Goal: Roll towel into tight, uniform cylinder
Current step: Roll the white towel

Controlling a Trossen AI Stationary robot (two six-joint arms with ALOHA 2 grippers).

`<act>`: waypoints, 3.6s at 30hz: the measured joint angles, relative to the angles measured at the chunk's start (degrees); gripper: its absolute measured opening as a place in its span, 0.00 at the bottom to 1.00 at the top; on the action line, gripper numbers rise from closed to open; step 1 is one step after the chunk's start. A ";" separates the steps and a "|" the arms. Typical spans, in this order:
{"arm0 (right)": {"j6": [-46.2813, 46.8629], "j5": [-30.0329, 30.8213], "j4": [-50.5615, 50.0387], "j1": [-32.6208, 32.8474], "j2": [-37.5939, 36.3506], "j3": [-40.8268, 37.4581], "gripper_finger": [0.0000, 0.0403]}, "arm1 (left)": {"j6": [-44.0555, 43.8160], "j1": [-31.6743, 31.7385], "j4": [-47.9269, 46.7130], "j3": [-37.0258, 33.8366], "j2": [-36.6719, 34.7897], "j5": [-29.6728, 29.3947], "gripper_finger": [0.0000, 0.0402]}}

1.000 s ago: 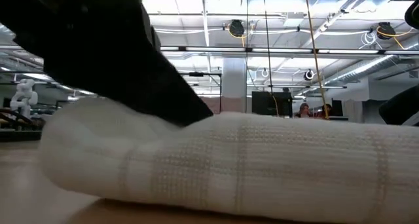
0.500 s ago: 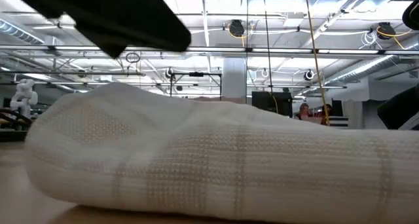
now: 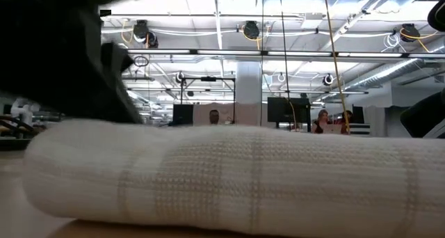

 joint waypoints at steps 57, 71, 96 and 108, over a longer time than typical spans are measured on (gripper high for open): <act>-4.52 -0.26 -6.97 1.91 -7.28 -0.07 0.13 | 11.29 -2.32 13.15 0.17 7.70 1.60 0.66; -7.87 6.73 -14.81 13.06 -10.61 -0.04 0.78 | 9.74 -2.00 13.17 0.13 7.76 1.85 0.66; -7.69 9.34 -25.97 7.68 1.25 9.64 0.98 | 2.37 -1.75 13.11 0.09 7.87 -0.21 0.66; -4.21 10.64 -27.62 6.99 1.42 9.60 0.88 | -0.73 -1.73 13.85 0.06 7.87 -0.43 0.66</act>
